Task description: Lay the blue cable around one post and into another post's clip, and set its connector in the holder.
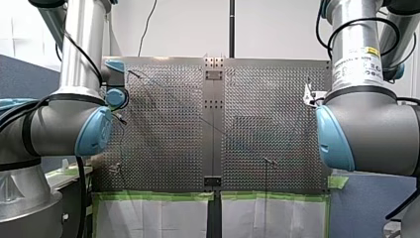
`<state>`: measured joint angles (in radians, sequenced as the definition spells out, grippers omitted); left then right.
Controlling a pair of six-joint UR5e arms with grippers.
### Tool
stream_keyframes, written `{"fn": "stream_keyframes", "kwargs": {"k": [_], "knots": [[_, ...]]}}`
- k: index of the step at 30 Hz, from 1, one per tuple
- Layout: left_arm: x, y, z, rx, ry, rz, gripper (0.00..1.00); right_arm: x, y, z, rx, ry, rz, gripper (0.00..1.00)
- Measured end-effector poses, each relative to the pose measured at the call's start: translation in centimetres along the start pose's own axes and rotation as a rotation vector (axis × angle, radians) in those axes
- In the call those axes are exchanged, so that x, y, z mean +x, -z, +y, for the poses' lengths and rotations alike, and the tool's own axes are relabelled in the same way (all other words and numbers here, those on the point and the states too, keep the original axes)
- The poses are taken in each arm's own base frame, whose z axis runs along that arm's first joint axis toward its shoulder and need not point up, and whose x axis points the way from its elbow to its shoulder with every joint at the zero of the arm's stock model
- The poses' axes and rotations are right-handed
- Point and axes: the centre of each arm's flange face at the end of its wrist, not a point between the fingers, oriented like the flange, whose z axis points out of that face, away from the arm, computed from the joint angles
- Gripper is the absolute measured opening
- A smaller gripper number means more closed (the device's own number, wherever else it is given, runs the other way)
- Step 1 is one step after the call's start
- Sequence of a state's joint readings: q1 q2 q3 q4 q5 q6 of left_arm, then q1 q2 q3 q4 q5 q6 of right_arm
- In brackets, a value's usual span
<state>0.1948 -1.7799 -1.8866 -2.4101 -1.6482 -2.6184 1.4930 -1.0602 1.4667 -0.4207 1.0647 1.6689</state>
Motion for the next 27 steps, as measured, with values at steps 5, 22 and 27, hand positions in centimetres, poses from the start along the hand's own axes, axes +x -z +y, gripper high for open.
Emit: {"fn": "stream_keyframes", "kwargs": {"k": [5, 22, 27], "knots": [[0.0, 0.0, 0.0, 0.000, 0.000, 0.000, 1.00, 0.7, -0.1, -0.1, 0.002, 0.003, 0.005, 0.00], [-0.1, 0.0, 0.0, -0.001, 0.000, -0.001, 1.00, 1.0, -0.1, 0.1, -0.022, -0.004, -0.002, 0.00], [-0.1, 0.0, 0.0, -0.001, 0.000, -0.001, 1.00, 1.1, -0.1, 0.3, -0.026, -0.010, 0.004, 0.00]]}}
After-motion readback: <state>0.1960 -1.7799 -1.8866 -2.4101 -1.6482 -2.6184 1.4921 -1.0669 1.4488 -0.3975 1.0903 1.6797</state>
